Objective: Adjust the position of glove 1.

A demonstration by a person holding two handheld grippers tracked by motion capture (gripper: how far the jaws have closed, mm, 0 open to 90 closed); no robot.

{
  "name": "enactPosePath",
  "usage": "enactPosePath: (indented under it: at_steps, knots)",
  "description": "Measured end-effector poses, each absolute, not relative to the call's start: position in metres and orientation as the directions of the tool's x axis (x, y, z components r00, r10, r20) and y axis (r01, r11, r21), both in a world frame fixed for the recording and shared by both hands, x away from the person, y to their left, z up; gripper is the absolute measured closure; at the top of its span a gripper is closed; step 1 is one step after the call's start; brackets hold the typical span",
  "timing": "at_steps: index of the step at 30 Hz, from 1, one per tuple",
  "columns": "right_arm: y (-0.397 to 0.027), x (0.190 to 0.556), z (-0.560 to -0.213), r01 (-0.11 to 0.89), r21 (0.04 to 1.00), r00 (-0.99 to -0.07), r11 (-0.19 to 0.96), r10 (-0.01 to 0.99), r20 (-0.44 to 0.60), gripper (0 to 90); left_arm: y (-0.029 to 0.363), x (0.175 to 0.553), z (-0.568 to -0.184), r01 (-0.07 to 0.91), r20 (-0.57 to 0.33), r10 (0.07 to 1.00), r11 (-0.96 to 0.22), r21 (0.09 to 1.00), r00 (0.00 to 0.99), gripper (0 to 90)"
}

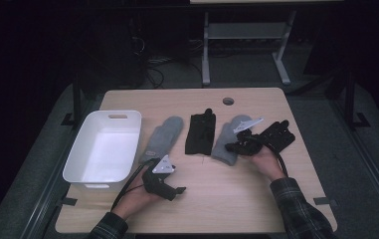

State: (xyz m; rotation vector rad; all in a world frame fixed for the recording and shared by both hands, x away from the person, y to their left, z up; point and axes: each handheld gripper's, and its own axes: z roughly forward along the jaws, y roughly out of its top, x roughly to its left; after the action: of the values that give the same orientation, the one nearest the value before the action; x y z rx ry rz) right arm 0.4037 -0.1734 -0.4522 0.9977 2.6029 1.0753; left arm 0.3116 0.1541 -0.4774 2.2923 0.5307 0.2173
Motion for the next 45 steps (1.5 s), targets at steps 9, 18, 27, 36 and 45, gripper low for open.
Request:
enactPosePath:
  at_steps: [9, 18, 27, 36, 45]
  knots:
    - [-0.171, 0.388, -0.451, 0.515, 0.666, -0.784, 0.54, 0.611, 0.111, 90.0, 0.154, 0.312, -0.477, 0.309, -0.006, 0.437, -0.625, 0.717, 0.899, 12.1]
    - [-0.166, 0.375, -0.45, 0.496, 0.663, -0.803, 0.561, 0.587, 0.104, 90.0, 0.154, 0.312, -0.477, 0.308, -0.005, 0.437, -0.625, 0.718, 0.899, 12.1]
    - [-0.155, 0.353, -0.448, 0.459, 0.66, -0.839, 0.594, 0.535, 0.102, 90.0, 0.154, 0.312, -0.478, 0.303, 0.001, 0.436, -0.626, 0.719, 0.9, 12.1]
    - [-0.145, 0.33, -0.446, 0.425, 0.663, -0.869, 0.616, 0.482, 0.11, 90.0, 0.154, 0.312, -0.478, 0.308, -0.004, 0.438, -0.625, 0.718, 0.899, 12.1]
    - [-0.135, 0.307, -0.445, 0.403, 0.67, -0.891, 0.623, 0.436, 0.13, 90.0, 0.154, 0.311, -0.478, 0.31, -0.008, 0.441, -0.617, 0.723, 0.897, 12.1]
